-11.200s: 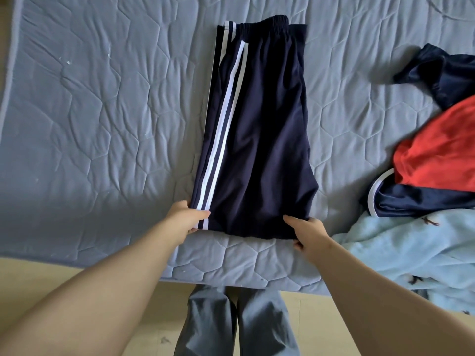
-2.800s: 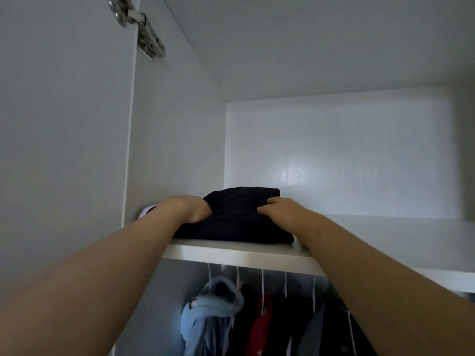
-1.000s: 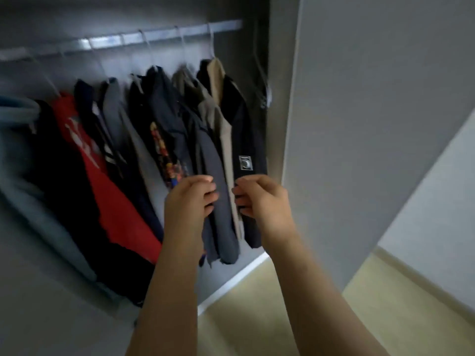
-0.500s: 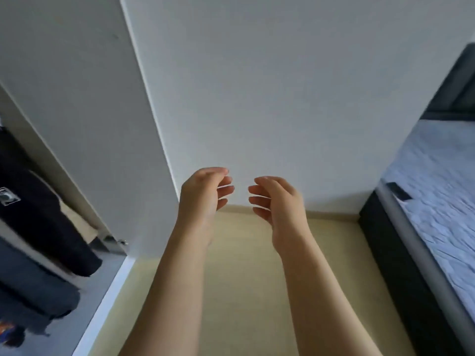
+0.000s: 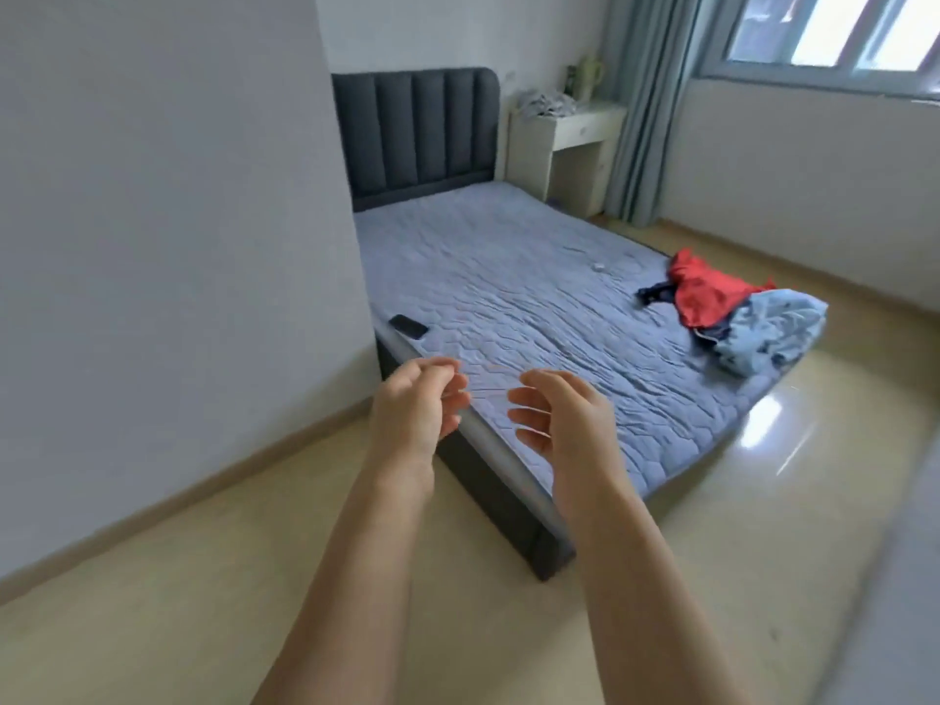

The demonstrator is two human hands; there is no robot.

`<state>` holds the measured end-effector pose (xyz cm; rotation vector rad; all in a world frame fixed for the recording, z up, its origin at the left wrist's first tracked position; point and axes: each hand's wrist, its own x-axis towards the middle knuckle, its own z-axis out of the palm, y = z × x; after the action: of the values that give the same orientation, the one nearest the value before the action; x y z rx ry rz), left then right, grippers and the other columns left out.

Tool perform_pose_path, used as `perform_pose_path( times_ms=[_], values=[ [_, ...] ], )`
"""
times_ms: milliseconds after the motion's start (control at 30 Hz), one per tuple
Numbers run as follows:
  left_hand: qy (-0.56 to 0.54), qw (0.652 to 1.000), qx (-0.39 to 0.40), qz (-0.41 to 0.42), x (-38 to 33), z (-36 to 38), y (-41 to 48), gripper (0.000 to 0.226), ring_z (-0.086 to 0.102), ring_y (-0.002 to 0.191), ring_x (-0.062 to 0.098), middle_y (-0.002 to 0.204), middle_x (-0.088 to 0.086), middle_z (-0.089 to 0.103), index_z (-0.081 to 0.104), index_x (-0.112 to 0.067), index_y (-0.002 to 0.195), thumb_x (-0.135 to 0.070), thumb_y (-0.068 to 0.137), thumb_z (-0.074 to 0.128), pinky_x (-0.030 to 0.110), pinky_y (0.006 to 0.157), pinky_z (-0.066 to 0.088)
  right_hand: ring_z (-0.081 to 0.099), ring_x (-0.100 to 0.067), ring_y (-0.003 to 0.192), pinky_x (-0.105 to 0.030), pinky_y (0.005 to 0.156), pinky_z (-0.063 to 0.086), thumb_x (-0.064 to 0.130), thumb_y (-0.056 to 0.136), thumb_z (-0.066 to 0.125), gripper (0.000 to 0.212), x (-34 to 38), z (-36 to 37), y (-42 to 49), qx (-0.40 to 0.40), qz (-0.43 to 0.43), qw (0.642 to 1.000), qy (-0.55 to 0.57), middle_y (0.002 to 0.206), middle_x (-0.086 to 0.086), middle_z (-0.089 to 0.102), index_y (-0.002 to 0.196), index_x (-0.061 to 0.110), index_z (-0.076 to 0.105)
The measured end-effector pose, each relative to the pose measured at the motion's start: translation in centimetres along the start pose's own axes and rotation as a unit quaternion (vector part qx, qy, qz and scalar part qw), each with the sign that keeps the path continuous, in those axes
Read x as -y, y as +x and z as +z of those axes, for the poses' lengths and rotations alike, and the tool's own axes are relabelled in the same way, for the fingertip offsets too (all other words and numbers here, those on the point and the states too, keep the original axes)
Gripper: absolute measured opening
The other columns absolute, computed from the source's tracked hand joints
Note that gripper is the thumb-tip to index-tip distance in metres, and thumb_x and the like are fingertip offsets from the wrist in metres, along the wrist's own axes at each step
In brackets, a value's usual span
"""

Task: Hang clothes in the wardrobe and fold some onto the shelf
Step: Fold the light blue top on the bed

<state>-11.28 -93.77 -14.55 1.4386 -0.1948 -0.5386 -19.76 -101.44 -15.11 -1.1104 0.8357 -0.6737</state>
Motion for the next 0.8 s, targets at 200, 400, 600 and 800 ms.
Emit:
perform_pose_path(
  times_ms=[200,400,600,800],
  values=[
    [0.046,0.988,0.145,-0.014,2.5,13.8,2.2,0.017,0.065,0.077,0.006,0.080,-0.007,0.068,0.062,-0.025,0.084,-0.024,0.094,0.048,0.022,0.062,0.047,0.057,-0.016,0.064,-0.024,0.058,0.043,0.013,0.091,0.052,0.015,2.7,-11.0,5.4,-0.133,-0.011,0.991,0.026,0.071,-0.004,0.063,0.079,0.013,0.061],
    [0.022,0.963,0.267,-0.040,1.7,26.7,6.7,0.019,0.062,0.065,0.007,0.073,-0.003,0.064,0.060,-0.019,0.079,-0.013,0.092,0.046,0.022,0.063,0.046,0.055,-0.015,0.060,-0.022,0.056,0.041,0.011,0.090,0.052,0.014,7.5,-18.2,12.9,-0.215,-0.053,0.974,0.041,0.070,-0.003,0.063,0.078,0.013,0.060],
    [0.016,0.944,0.328,-0.037,0.8,37.6,11.0,0.018,0.062,0.061,0.004,0.070,-0.005,0.064,0.060,-0.019,0.080,-0.012,0.091,0.047,0.022,0.063,0.046,0.058,-0.014,0.060,-0.023,0.058,0.043,0.013,0.090,0.053,0.014,12.1,-23.8,20.2,-0.280,-0.087,0.953,0.078,0.070,-0.002,0.065,0.079,0.014,0.062],
    [0.027,0.920,0.388,-0.050,3.1,48.1,12.8,0.017,0.062,0.062,0.006,0.070,-0.004,0.064,0.061,-0.019,0.081,-0.010,0.090,0.049,0.019,0.058,0.046,0.058,-0.015,0.060,-0.026,0.059,0.044,0.012,0.090,0.051,0.017,13.8,-31.6,25.6,-0.349,-0.081,0.928,0.100,0.068,-0.002,0.065,0.077,0.013,0.062]
  ],
)
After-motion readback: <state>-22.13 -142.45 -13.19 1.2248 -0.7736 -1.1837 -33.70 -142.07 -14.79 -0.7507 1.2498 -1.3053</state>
